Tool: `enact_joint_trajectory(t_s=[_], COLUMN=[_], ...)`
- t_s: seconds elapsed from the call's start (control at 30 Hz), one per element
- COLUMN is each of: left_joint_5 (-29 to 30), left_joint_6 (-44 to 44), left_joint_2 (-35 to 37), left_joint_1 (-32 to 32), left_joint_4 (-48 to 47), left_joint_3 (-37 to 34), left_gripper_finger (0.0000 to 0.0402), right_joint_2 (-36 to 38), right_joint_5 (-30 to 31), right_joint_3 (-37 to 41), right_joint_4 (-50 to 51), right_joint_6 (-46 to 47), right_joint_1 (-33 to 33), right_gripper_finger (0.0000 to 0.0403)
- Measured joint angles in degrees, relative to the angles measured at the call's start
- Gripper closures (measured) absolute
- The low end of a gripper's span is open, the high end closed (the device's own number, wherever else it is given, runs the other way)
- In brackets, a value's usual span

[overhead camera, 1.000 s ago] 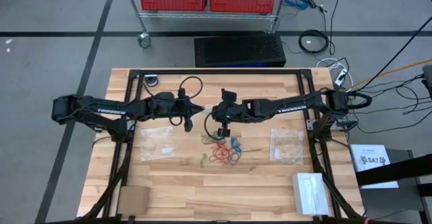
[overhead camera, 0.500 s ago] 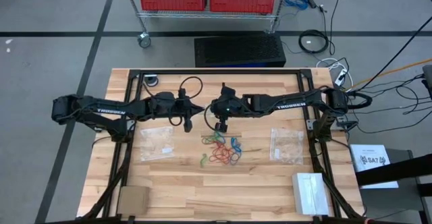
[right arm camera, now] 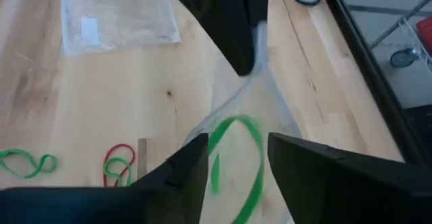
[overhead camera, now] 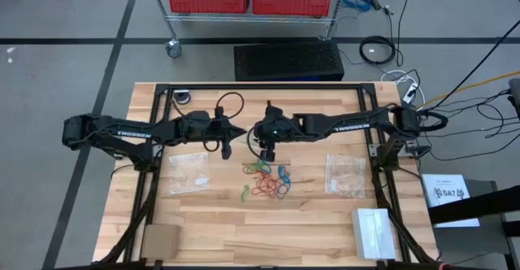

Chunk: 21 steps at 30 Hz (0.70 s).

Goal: Sort rubber bands
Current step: Adjust the top transparent zip bag

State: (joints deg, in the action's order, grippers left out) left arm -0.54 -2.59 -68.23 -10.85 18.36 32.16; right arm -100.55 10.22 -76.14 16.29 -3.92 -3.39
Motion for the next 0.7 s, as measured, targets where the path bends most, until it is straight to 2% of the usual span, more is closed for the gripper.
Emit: enact_joint_trajectory(t_s=[0.33,0.57,0.63,0.7], left_joint_5=[0.00,0.00,0.00,0.00], left_joint_6=[0.00,0.00,0.00,0.00], left_joint_2=[0.00,0.00,0.00,0.00], left_joint_1=[0.00,0.00,0.00,0.00], left_joint_4=[-0.58,-1.06,-1.07,-1.06], left_joint_3=[0.00,0.01,0.02,0.02], left_gripper_finger=[0.0401,0.0401,0.0401,0.0401], right_joint_2=[6.06,12.33,14.00,15.97], right_joint_5=[0.21,0.42,0.28,0.02], right_joint_3=[-0.02,0.01,2.17,7.07], right_joint_4=[4.58,22.42,22.98,19.24], right_joint_6=[-1.25,1.65,2.93,3.55], right_joint_1=[1.26,0.15,-0.10,-0.01], right_gripper_finger=[0.0250,0.0250,0.0250,0.0250])
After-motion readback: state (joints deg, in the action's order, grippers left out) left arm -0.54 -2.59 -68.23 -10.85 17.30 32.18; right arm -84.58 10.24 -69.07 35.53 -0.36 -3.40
